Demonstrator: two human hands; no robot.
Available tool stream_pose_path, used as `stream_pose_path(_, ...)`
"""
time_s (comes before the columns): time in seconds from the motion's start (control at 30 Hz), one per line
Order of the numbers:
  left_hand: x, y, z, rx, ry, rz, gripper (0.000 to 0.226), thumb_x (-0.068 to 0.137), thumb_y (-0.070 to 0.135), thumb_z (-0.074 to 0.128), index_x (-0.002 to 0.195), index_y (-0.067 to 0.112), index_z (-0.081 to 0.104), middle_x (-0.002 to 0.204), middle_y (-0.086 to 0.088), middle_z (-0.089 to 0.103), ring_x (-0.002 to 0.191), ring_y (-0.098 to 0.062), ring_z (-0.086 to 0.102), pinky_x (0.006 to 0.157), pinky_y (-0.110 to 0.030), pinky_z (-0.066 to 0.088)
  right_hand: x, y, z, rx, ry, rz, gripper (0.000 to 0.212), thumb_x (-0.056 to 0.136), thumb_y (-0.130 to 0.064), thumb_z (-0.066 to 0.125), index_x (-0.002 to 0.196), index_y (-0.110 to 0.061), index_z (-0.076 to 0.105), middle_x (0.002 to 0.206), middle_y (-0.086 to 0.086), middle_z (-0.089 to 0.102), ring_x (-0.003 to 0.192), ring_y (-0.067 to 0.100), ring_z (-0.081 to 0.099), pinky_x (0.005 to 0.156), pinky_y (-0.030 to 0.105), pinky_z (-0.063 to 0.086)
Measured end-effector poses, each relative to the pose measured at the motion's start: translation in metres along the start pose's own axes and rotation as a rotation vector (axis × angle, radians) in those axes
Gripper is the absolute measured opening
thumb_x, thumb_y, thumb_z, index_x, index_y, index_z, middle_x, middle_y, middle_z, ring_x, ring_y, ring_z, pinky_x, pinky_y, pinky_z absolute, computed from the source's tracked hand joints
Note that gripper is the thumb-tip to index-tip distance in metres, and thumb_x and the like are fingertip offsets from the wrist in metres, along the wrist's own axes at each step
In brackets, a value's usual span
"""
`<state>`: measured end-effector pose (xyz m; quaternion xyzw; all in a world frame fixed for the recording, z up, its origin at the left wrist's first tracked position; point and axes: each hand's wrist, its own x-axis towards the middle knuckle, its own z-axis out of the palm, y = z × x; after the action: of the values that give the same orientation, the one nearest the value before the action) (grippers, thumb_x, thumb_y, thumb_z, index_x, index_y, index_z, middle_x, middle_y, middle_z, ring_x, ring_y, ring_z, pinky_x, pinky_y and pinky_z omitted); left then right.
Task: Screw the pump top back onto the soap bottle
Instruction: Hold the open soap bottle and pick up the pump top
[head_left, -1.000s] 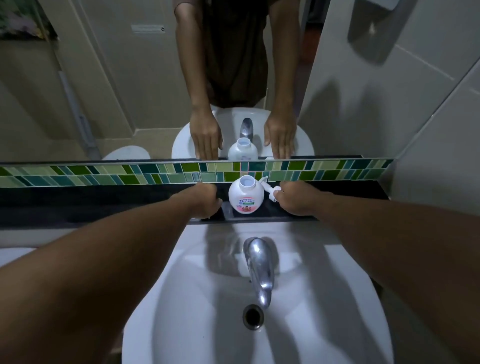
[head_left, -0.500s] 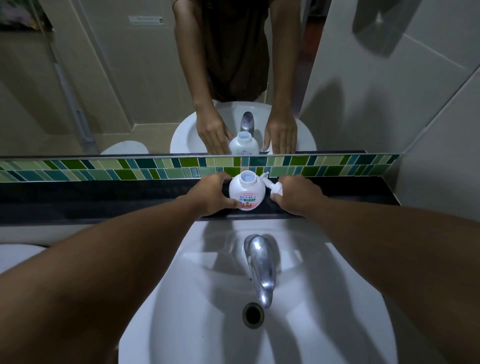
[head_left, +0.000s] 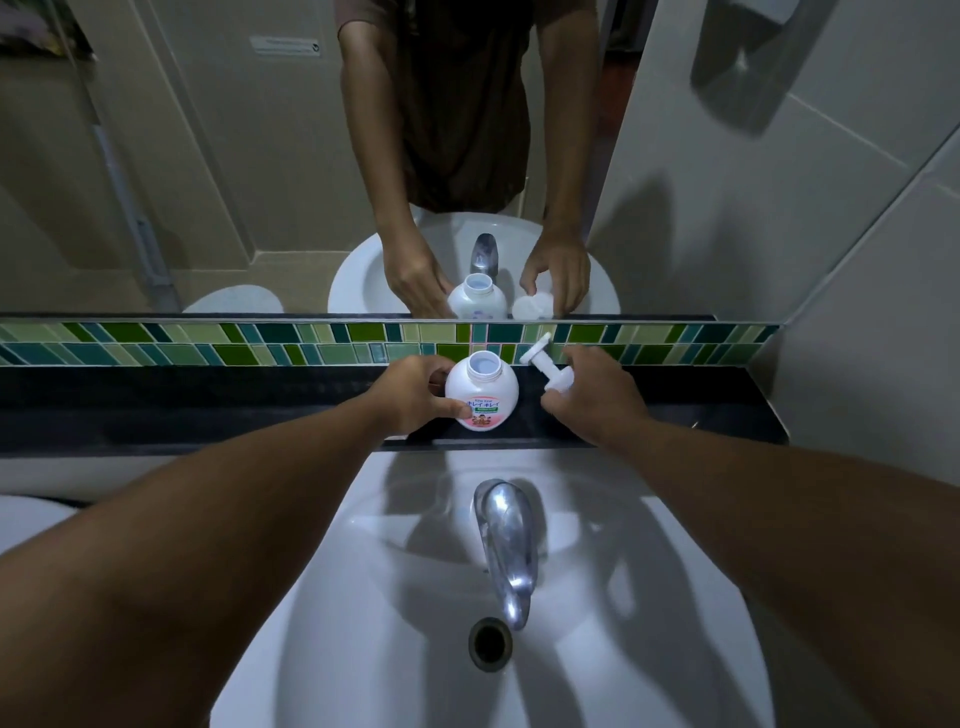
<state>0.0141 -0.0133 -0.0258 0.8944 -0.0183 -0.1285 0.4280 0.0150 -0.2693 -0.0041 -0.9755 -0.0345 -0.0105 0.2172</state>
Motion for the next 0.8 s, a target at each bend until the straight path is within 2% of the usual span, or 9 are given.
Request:
stream_pose_path(0.1, 0.001, 0.002, -0.002, 0.000, -0.019, 0.003, 0.056, 0.070, 0.019, 0.094, 0.121, 0.011, 0.072, 0.114, -0.005, 0.079, 0.103, -0.022, 0.075, 0.103, -0.046, 0.055, -0.003, 0.006, -0.007, 0.079, 0.060, -0.046, 0.054, 0.076, -0.028, 0.075, 0.125, -0.009, 0.064, 0.116, 0.011, 0.056, 0.101, 0.032, 0.060, 0.086, 0.037, 0.049)
stream_pose_path(0.2, 0.001, 0.001, -0.002, 0.009, -0.024, 0.001, 0.056, 0.070, 0.019, 0.094, 0.121, 0.011, 0.073, 0.113, -0.005, 0.079, 0.102, -0.022, 0.075, 0.102, -0.046, 0.056, 0.001, -0.001, -0.018, 0.179, 0.172, -0.184, 0.036, 0.074, -0.020, 0.079, 0.106, -0.004, 0.073, 0.098, 0.012, 0.058, 0.084, 0.028, 0.059, 0.079, 0.032, 0.049)
stream_pose_path(0.27, 0.002, 0.000, -0.002, 0.013, -0.025, 0.006, 0.056, 0.069, 0.020, 0.095, 0.120, 0.011, 0.073, 0.112, -0.004, 0.080, 0.102, -0.021, 0.075, 0.102, -0.047, 0.056, 0.007, -0.014, -0.027, 0.212, 0.280, -0.267, 0.026, 0.072, -0.018, 0.078, 0.093, -0.003, 0.073, 0.088, 0.013, 0.059, 0.075, 0.024, 0.055, 0.070, 0.027, 0.043)
stream_pose_path(0.37, 0.002, 0.002, -0.001, 0.019, -0.020, 0.006, 0.055, 0.069, 0.019, 0.094, 0.119, 0.011, 0.073, 0.112, -0.005, 0.079, 0.102, -0.021, 0.075, 0.102, -0.046, 0.056, 0.014, -0.038, -0.038, 0.340, 0.383, -0.313, 0.018, 0.073, -0.014, 0.077, 0.086, -0.005, 0.068, 0.082, 0.010, 0.060, 0.068, 0.017, 0.050, 0.062, 0.026, 0.041)
stream_pose_path(0.53, 0.000, 0.006, -0.001, 0.049, -0.025, 0.007, 0.055, 0.070, 0.020, 0.094, 0.120, 0.011, 0.073, 0.114, -0.005, 0.079, 0.102, -0.022, 0.074, 0.103, -0.045, 0.055, 0.018, -0.075, -0.050, 0.582, 0.324, -0.298, 0.023, 0.078, -0.017, 0.075, 0.099, -0.010, 0.070, 0.088, 0.005, 0.074, 0.078, 0.023, 0.070, 0.073, 0.036, 0.059)
stream_pose_path(0.7, 0.000, 0.010, -0.002, 0.101, -0.022, 0.006, 0.054, 0.071, 0.024, 0.094, 0.120, 0.012, 0.074, 0.115, -0.006, 0.079, 0.102, -0.023, 0.074, 0.102, -0.044, 0.055, 0.018, -0.094, -0.055, 0.626, 0.283, -0.299, 0.030, 0.079, -0.020, 0.076, 0.107, -0.009, 0.070, 0.094, 0.002, 0.077, 0.086, 0.017, 0.073, 0.083, 0.037, 0.060)
stream_pose_path(0.8, 0.000, 0.009, -0.002, 0.114, -0.018, 0.010, 0.055, 0.071, 0.026, 0.093, 0.120, 0.013, 0.074, 0.115, -0.005, 0.079, 0.102, -0.023, 0.073, 0.102, -0.045, 0.055, 0.017, -0.097, -0.053, 0.604, 0.278, -0.304, 0.030, 0.080, -0.021, 0.077, 0.107, -0.010, 0.070, 0.094, 0.001, 0.077, 0.085, 0.017, 0.073, 0.081, 0.034, 0.060)
